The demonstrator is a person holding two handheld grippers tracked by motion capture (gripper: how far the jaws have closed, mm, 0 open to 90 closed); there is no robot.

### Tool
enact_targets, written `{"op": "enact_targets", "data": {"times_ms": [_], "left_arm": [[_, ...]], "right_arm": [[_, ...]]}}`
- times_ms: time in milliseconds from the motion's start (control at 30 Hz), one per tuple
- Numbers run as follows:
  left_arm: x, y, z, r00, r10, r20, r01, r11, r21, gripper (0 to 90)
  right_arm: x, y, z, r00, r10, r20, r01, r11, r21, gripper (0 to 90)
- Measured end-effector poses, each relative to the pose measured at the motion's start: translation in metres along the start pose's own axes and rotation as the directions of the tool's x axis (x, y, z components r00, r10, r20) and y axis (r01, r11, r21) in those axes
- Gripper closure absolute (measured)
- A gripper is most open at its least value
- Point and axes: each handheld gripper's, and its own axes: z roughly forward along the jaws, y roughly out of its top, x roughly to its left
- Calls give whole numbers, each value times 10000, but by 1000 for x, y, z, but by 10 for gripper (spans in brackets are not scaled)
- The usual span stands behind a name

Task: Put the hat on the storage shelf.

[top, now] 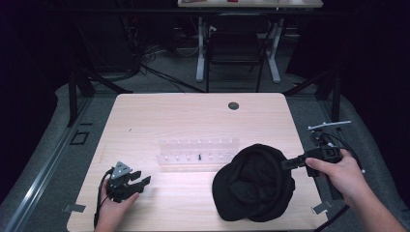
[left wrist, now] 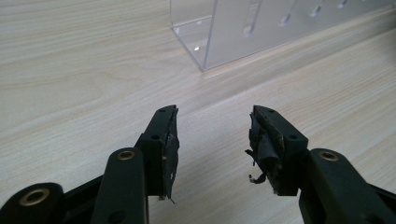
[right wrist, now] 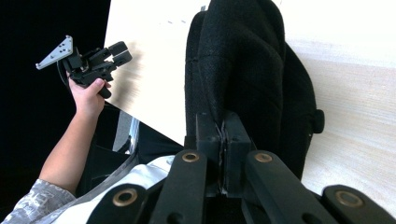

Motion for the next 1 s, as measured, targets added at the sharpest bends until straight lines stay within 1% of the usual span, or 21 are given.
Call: {"op": "enact_targets", "data": {"times_ms": [67,167,300,333,433,667,733,867,933,967,1000], "left_arm": [[0,0,0,10000,-30,4,30,10000,-20,517],[0,0,1,10000,-13,-8,13,10000,-54,517],[0,0,1,10000,-8,-15,8,10000,-47,517],[0,0,1,10000,-12,-13,12,10000,-53,517],[0,0,1,10000,-20,-15,19,10000,-64,517],[0,0,0,10000,-25,5,25,10000,-25,517],[0,0,0,10000,-25,4,25,10000,-32,517],[0,0,0,10000,-27,8,27,10000,-34,516],[0,0,0,10000,-38,18,38,10000,-45,512],[0,0,0,10000,-24,12,24,10000,-42,509],[0,0,1,10000,-40,1,40,10000,-85,505]], "right_arm": [[1,0,-2,10000,-64,-24,64,10000,1,887],[2,1,-6,10000,-17,-42,16,10000,-56,886],[4,3,-12,9998,103,-179,-106,9998,-196,887],[5,3,-12,9997,62,-223,-69,9995,-312,887],[8,5,-17,9995,17,-304,-28,9993,-375,887],[15,7,-28,9993,-134,-346,112,9979,-631,887],[18,8,-31,9993,-96,-362,68,9971,-763,887],[20,9,-38,9992,-164,-356,132,9960,-883,887],[21,9,-41,9991,-177,-373,138,9946,-1032,887],[23,9,-42,9992,-108,-388,61,9929,-1189,887],[23,10,-44,9991,-192,-391,147,9936,-1119,887]]}}
